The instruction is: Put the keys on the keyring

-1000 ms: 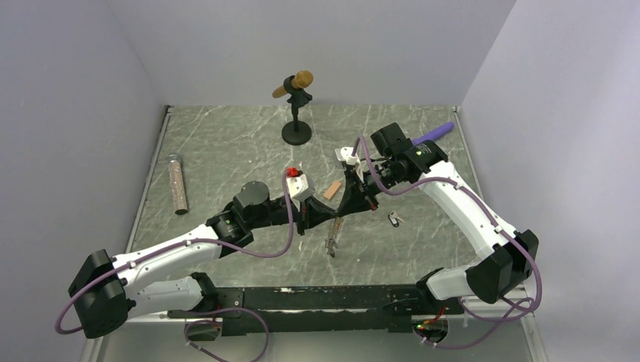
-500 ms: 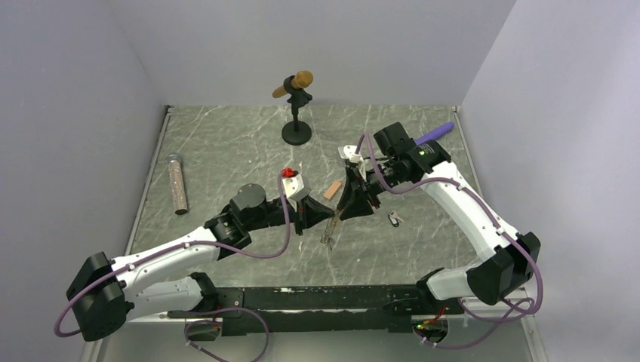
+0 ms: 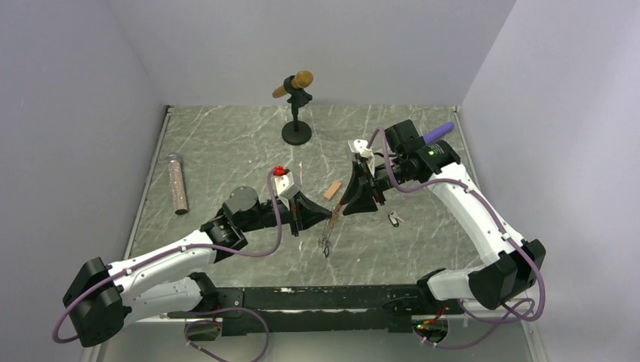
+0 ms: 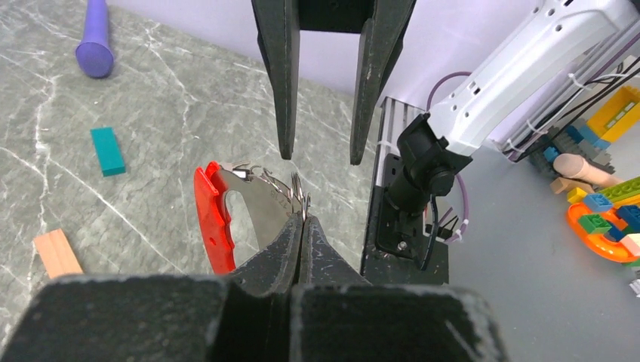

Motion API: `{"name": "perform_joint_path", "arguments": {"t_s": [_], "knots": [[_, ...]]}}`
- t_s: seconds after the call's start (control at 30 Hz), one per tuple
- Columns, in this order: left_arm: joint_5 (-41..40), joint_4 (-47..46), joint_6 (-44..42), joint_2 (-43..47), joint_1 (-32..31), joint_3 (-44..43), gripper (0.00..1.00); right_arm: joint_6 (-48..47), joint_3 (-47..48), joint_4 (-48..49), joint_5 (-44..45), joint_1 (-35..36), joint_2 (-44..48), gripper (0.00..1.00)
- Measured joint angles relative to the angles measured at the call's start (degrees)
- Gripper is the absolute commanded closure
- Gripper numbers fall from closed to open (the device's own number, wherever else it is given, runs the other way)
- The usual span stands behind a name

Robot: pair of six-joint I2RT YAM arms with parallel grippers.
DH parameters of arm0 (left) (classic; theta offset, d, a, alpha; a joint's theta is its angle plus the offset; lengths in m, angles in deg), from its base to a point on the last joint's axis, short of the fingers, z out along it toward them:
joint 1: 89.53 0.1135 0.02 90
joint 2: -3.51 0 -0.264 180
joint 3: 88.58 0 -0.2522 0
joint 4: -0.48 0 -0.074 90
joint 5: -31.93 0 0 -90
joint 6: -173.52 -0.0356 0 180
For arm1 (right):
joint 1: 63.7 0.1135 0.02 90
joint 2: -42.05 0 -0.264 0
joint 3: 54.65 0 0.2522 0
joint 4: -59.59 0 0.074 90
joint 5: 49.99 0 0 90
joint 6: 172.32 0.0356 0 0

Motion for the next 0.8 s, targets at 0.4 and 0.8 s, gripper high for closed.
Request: {"name": "perform_joint_path", "arguments": {"t_s": [0.4,0.8], "knots": [[1.9,-2.4,2.7,0.1,0.7,0.3,1.0,0.2,-0.6,0.3,-1.5,0.0,-1.2,0.62],[0.4,2.7,2.5,-0.9,0.9,-0.8,1.0,-6.3,1.3,-4.2,-2.0,-0.2,-0.2,0.59]]}}
